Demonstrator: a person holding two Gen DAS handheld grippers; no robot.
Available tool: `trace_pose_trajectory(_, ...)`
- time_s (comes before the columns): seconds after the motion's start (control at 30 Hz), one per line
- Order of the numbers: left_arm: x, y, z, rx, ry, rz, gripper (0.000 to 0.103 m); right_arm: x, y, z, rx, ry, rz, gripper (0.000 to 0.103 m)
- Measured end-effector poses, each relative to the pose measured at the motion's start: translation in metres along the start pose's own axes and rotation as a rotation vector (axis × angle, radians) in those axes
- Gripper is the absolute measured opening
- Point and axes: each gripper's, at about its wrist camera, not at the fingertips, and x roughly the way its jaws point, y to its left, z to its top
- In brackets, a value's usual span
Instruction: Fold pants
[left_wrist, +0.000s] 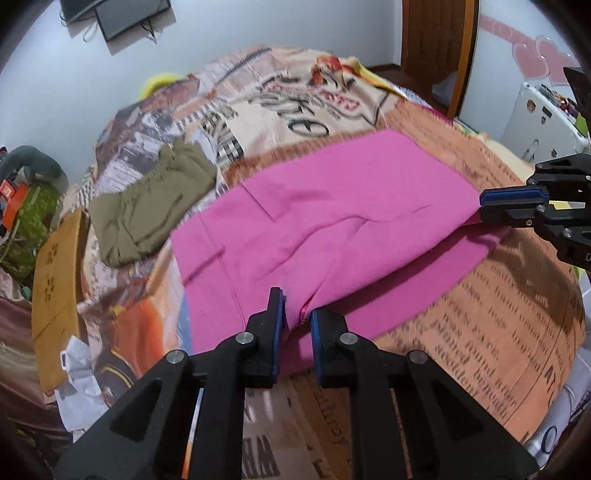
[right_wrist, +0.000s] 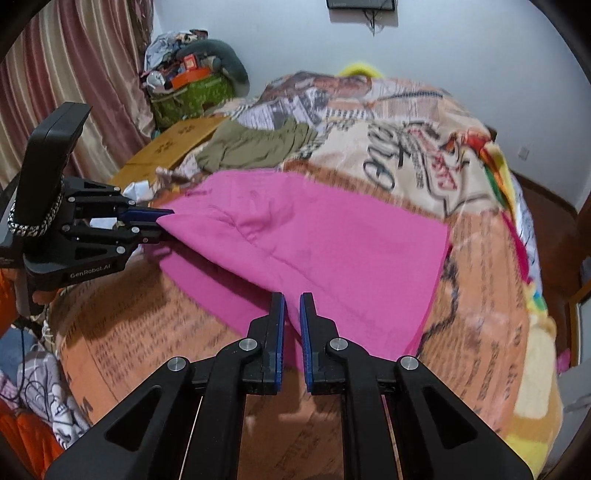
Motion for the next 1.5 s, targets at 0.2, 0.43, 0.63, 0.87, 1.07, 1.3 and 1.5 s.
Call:
trace_pose_trajectory(0.2, -0.002, 0.006, -0.012, -0.05, 0.028, -0.03, 0.026, 0.012, -0.002, -0.015, 0.022, 0.062, -0.006, 0.007)
trace_pose_trajectory(0.43, -0.025, 0.027, -0.021, -0.141, -0.011, -0.036, 0.054, 0.001, -0.001, -0.016, 0.035, 0.052, -0.022, 0.008)
trace_pose_trajectory(0.63, -0.041, 0.058, -0.025, -0.251, -0.039, -0.011, 0.064, -0.017, -0.007, -0.016, 0.074, 0.008, -0.051, 0.031)
trace_pose_trajectory(0.87, -0.031, 0.085, -0.027, -0.348, -0.018, 0.001, 0.073, -0.028, -0.026, -0.024, 0.147, -0.005, -0.104, 0.034)
trace_pose_trajectory(1.07, -0.005, 0.083, -0.027, -0.378, 0.04, -0.039, 0.073, -0.02, -0.043, -0.04, 0.269, 0.029, -0.102, 0.034)
trace_pose_trajectory(1.3, 0.016, 0.073, -0.023, -0.401, 0.073, -0.079, 0.067, -0.007, -0.051, -0.054, 0.346, 0.049, -0.062, 0.034)
trace_pose_trajectory(1.5, 0.011, 0.064, -0.017, -0.347, 0.05, -0.028, 0.037, -0.004, -0.051, -0.057, 0.346, 0.056, -0.052, 0.034)
